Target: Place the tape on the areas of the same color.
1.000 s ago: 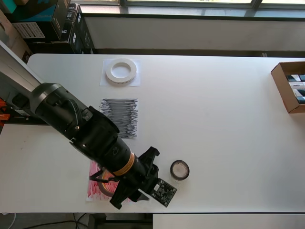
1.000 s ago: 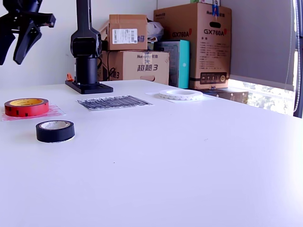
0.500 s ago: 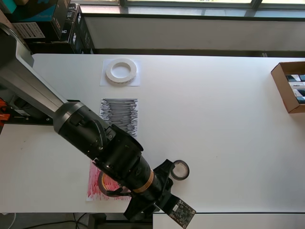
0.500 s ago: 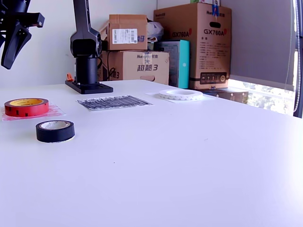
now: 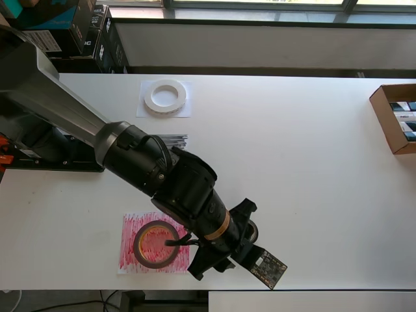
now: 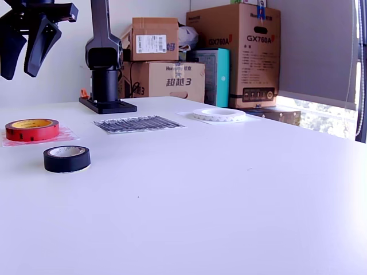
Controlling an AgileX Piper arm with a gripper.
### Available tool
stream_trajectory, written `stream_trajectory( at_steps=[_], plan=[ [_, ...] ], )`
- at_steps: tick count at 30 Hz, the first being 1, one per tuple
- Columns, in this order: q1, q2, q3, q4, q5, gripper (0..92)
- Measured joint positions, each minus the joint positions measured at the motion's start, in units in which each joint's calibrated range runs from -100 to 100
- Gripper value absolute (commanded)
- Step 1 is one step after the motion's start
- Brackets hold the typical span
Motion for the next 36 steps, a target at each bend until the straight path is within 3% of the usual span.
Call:
stream_trajectory(
  at_steps=[17,36],
  plan=[
    [1.7,9.2,-8.3,5.0,4.4,52.3],
    [2.5,14.3,-8.6,5.1,4.4,52.3]
  ],
)
